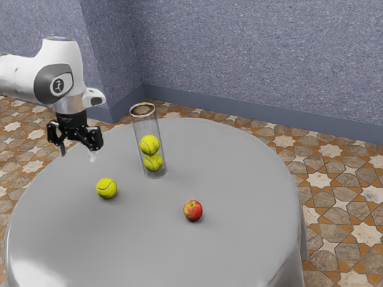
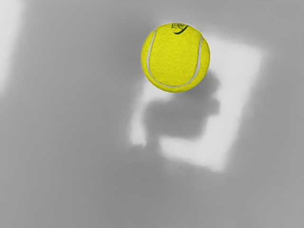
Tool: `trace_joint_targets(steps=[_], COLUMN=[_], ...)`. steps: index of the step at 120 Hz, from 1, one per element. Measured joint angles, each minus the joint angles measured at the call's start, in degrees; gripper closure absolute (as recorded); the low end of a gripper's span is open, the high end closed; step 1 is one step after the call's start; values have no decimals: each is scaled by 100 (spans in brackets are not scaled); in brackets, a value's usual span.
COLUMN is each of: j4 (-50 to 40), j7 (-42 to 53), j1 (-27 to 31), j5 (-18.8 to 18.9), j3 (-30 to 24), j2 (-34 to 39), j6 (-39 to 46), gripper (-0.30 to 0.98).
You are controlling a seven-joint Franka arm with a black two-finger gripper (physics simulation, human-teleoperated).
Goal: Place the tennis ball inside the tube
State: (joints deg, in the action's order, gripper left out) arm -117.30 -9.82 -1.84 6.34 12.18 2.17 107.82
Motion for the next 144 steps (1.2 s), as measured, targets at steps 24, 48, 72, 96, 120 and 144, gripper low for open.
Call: trace_joint_targets(steps=[24, 48, 72, 96, 120, 144], j4=[-262, -239, -11, 213, 256, 250], j7=[-65, 179, 554, 913, 1207, 1421], j1=[118, 546, 553, 551, 553, 553], j5=[-536, -909, -999, -1019, -1068, -1214], j3=[-2, 2, -4, -159, -207, -208], j2=[-855, -1413, -1803, -2096, -2288, -2429], j6=[872, 1519, 1908, 2094, 2312, 2477], gripper=[0, 0, 0, 0, 0, 0])
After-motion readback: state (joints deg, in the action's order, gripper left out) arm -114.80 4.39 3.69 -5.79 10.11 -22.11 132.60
